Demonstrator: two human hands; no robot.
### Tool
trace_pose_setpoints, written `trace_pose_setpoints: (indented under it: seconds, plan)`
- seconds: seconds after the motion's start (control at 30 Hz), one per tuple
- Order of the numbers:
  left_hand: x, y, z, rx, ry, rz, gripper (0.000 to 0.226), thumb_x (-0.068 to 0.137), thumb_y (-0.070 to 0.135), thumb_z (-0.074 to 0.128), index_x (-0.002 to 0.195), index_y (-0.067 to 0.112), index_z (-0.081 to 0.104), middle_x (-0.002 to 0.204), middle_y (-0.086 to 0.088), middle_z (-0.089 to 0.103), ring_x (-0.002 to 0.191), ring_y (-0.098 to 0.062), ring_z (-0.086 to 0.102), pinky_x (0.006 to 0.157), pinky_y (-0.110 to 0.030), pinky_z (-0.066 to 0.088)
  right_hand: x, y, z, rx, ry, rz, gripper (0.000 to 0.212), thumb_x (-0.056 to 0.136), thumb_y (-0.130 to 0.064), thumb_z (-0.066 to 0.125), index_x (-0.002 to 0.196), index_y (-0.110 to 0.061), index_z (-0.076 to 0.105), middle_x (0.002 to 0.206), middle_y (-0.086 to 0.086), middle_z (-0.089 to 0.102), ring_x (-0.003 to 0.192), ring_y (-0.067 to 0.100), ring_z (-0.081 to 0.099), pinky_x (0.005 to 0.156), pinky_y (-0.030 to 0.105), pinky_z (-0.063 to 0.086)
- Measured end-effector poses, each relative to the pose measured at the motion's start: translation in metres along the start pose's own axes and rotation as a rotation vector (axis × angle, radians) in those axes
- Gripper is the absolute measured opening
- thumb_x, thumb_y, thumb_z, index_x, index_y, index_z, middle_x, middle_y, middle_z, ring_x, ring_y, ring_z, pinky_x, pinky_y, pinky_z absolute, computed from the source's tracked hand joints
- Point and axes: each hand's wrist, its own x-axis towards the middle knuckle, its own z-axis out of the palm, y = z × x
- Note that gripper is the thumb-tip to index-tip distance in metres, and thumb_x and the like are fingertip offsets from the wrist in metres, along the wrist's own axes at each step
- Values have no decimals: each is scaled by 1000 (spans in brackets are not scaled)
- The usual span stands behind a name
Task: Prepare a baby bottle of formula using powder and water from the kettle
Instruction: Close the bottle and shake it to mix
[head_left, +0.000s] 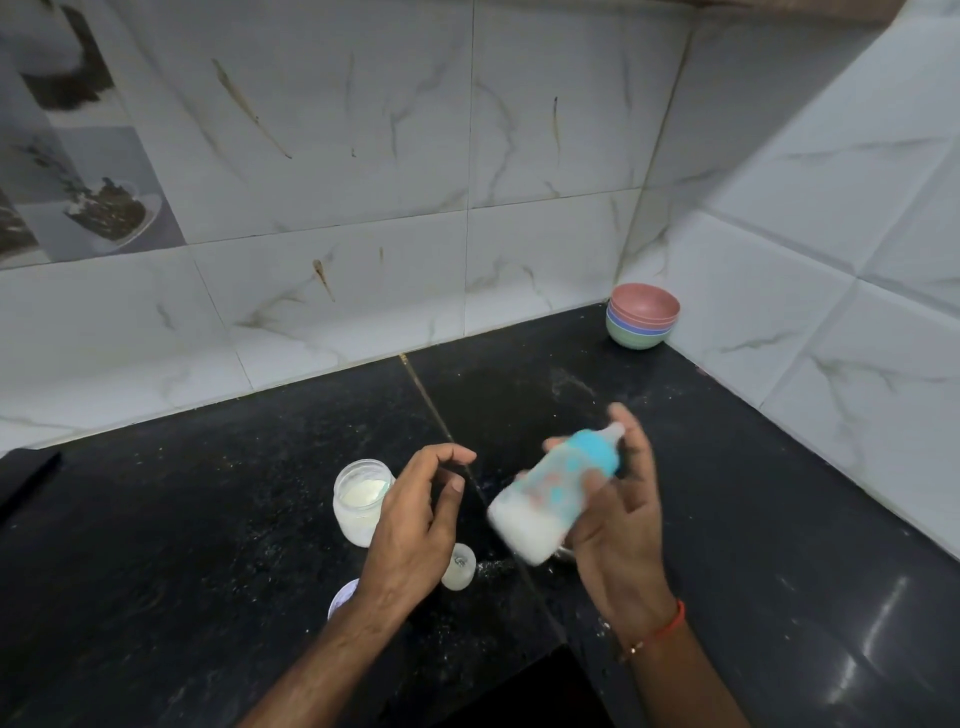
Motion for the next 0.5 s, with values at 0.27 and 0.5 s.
trace_pose_setpoints:
  seconds: [0.27, 0.5]
  plan:
    - [0, -3, 2, 0, -12, -12, 34, 102, 3, 59, 116, 33, 65, 108, 17, 68, 98, -13, 65, 81, -22, 52, -8, 6, 3, -103, -155, 67, 90, 70, -33, 93, 147, -34, 45, 117, 25, 69, 107, 38, 68, 92, 57, 57]
    - [-3, -2, 0, 1, -14, -14, 37, 101, 3, 59, 116, 36, 64, 105, 17, 67, 96, -13, 64, 80, -17, 49, 2, 0, 0, -94, 17, 38, 90, 67, -39, 93, 144, -36, 45, 120, 21, 69, 103, 27, 72, 85, 45, 62]
